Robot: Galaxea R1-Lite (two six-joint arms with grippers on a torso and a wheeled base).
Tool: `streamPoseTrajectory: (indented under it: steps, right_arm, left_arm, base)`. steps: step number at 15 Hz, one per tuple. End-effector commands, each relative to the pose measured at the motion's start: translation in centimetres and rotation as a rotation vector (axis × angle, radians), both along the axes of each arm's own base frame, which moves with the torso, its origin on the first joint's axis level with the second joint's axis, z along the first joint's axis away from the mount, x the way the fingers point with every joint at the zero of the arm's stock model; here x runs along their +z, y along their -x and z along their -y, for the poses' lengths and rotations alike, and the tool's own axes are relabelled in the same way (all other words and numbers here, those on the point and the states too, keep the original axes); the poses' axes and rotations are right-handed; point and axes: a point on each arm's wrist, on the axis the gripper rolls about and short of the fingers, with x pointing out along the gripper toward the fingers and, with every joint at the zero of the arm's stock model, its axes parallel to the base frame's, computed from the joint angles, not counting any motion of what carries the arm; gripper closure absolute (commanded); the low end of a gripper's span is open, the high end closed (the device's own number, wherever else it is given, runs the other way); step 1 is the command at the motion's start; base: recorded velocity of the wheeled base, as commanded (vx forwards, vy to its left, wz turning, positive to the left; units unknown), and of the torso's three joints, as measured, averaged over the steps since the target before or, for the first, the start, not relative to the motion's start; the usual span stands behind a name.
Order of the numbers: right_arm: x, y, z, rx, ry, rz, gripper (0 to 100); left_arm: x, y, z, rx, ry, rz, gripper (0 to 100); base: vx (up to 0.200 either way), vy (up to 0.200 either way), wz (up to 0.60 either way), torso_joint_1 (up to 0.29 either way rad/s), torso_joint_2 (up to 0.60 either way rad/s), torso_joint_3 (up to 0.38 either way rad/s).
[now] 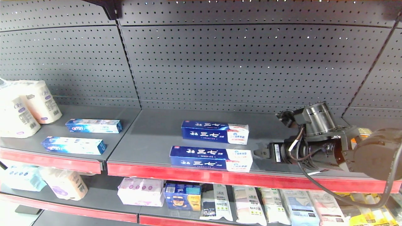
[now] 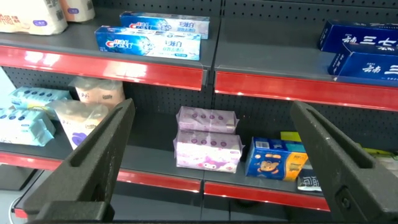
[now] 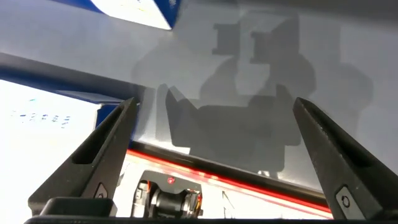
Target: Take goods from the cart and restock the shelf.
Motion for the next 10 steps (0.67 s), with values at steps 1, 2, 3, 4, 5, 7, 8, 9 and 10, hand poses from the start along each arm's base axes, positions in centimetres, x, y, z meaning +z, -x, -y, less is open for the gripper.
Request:
streamPoseTrajectory:
  steps: [1,2,3,4,5,7,8,9,10]
  right_arm:
    - [-0.31,-0.13,-0.16,0.004,0.005,-0.009,0]
    - [-0.31,-0.13,-0.16,0.004,0.005,-0.009,0]
    - [-0.31,-0.09,-0.24,0.007,0.005,-0.009,0]
    - [-0.27,-0.08,-0.33,0.010,0.005,-0.007,0]
    - [-0.32,-0.07,-0.38,0.012,0.005,-0.009,0]
    - [-0.29,-0.08,-0.54,0.016,0.002,-0.005,0]
    - [-0.26,-0.07,-0.63,0.019,0.000,-0.001,0]
    - [-0.26,-0.05,-0.67,0.019,-0.001,-0.001,0]
    - [-0.22,-0.07,-0.69,0.018,-0.003,0.000,0]
  left_arm:
    - [0.01,-0.01,0.00,0.000,0.000,0.000,0]
    - [0.01,-0.01,0.00,0.000,0.000,0.000,0]
    - [0.01,-0.01,0.00,0.001,0.000,0.000,0]
    - [0.01,-0.01,0.00,0.000,0.000,0.000,0]
    - [0.01,-0.01,0.00,0.001,0.000,0.000,0]
    - [0.01,-0.01,0.00,0.001,0.000,0.000,0]
    - [0.01,-0.01,0.00,0.000,0.000,0.000,0]
    - [0.01,-0.01,0.00,0.000,0.000,0.000,0]
    - [0.01,-0.01,0.00,0.001,0.000,0.000,0]
  base:
    - [0.000,0.000,0.00,0.000,0.00,0.000]
    - [0.000,0.000,0.00,0.000,0.00,0.000]
    - [0.000,0.000,0.00,0.000,0.00,0.000]
    - [0.000,0.000,0.00,0.000,0.00,0.000]
    - [0.000,0.000,0.00,0.000,0.00,0.000]
    - [0.000,0.000,0.00,0.000,0.00,0.000]
    - [0.000,0.000,0.00,0.000,0.00,0.000]
    - [0.000,0.000,0.00,0.000,0.00,0.000]
    - [0.000,0.000,0.00,0.000,0.00,0.000]
